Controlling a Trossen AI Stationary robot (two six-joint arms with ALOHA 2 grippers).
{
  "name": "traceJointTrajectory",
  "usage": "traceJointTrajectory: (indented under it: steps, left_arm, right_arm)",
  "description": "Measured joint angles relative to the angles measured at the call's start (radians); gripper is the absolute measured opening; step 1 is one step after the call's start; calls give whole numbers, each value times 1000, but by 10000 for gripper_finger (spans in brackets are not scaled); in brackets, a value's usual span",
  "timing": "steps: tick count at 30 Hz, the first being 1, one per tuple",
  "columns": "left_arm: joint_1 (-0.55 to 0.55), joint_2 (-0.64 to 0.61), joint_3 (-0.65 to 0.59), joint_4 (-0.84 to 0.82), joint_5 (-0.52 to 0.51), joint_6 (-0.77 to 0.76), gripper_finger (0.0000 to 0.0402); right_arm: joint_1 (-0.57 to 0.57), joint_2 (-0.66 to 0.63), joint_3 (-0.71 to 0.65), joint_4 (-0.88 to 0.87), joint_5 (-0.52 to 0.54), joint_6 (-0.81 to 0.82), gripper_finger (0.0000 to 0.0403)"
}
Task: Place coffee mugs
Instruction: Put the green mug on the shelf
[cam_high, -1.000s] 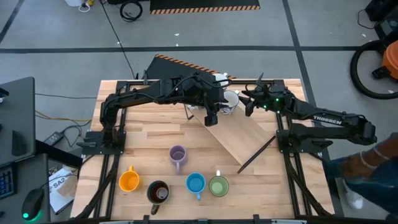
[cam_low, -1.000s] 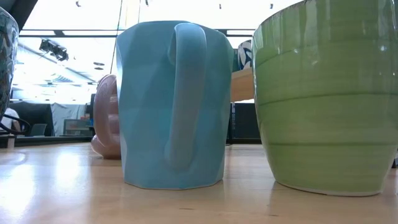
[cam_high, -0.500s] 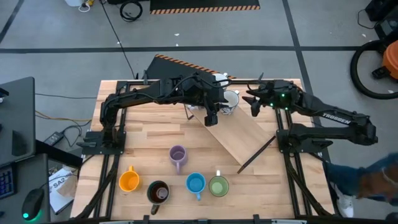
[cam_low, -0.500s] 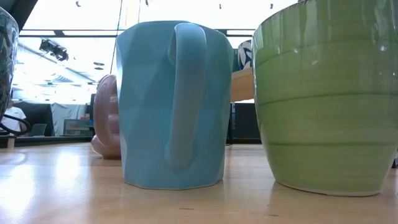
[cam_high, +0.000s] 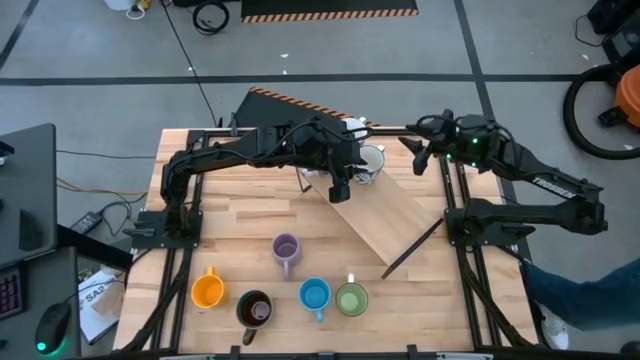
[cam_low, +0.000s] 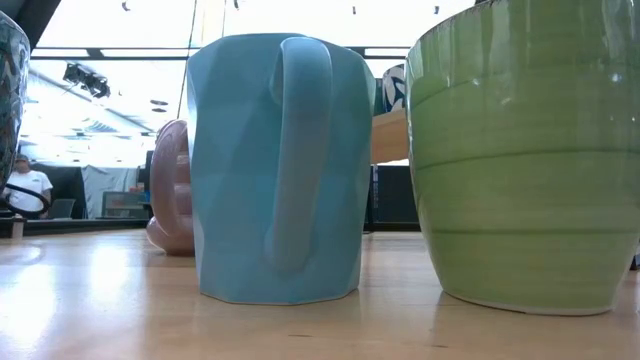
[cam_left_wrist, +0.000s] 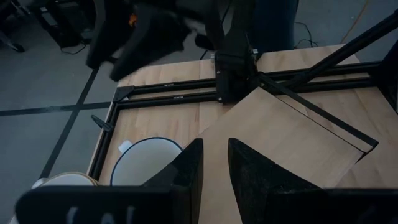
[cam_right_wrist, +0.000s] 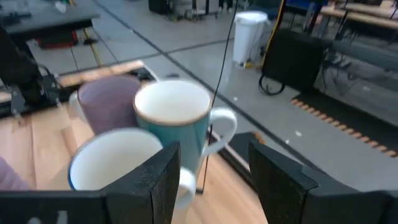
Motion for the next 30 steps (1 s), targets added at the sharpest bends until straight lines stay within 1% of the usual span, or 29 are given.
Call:
traceJointTrajectory:
  steps: [6,9,15,22,30]
  left_arm:
    - [0,0,0,0,0,0,80]
    - [0,0,0,0,0,0,80]
    - [0,0,0,0,0,0,80]
    - [0,0,0,0,0,0,80]
    - [0,0,0,0,0,0,80]
  right_arm:
    - [0,-2,32,-73,-9,54,194]
    - [0,-1,33,-93,-50,63,194]
    - [-1,6,33,-89,-130,23,194]
    - [0,6,33,-68,-133,49,194]
    - [0,-8,33,-103,-178,94,194]
